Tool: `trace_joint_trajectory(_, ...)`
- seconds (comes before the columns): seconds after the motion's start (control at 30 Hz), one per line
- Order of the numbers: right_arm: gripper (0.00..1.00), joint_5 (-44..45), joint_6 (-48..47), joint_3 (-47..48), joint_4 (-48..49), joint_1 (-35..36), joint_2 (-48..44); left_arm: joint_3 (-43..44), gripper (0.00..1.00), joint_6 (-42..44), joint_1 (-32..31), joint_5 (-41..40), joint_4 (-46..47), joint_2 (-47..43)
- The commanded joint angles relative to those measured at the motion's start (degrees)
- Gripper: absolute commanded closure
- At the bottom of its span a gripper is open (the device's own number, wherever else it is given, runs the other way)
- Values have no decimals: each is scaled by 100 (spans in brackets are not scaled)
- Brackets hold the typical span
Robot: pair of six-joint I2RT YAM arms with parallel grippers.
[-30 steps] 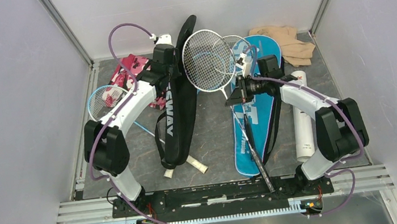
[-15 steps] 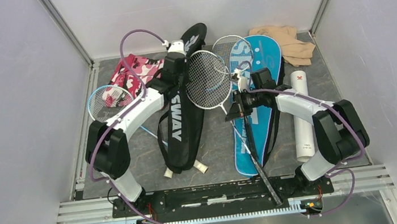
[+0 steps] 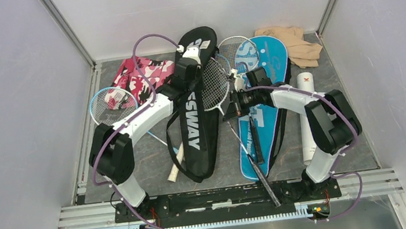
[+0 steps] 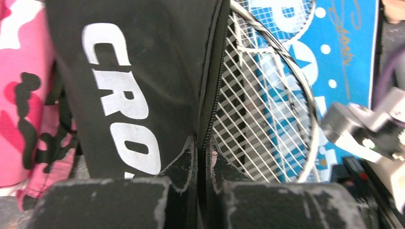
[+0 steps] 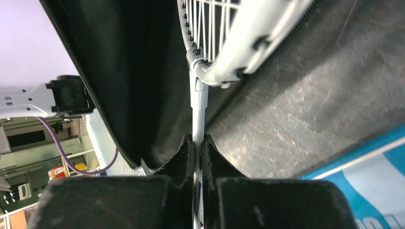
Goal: Pack up the badminton gear
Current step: Place the racket in the racket bag.
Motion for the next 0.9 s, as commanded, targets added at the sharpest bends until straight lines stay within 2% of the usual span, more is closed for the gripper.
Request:
trace_joint_trajectory(0.0, 100, -289, 384, 721, 543, 77, 230, -31, 98, -432, -51, 761, 375, -284)
trace_joint_trajectory(0.4, 100, -438, 1161, 1392, 1610, 188, 1062, -432, 98, -666, 39, 2555, 956, -275)
trace_joint_trajectory(0.6, 98, -368, 1381, 1585, 2116, 111, 1335, -637, 98, -1122, 198, 3062, 1158, -273)
trace_joint_trajectory(0.73, 87, -269, 1411, 1790, 2181, 11, 1494, -819, 98, -1498, 338, 3118, 1315, -318)
trace_joint_trajectory(0.87, 68, -110, 917, 1985, 1581, -44, 1543, -868, 98, -1866, 622, 3117, 1387, -264)
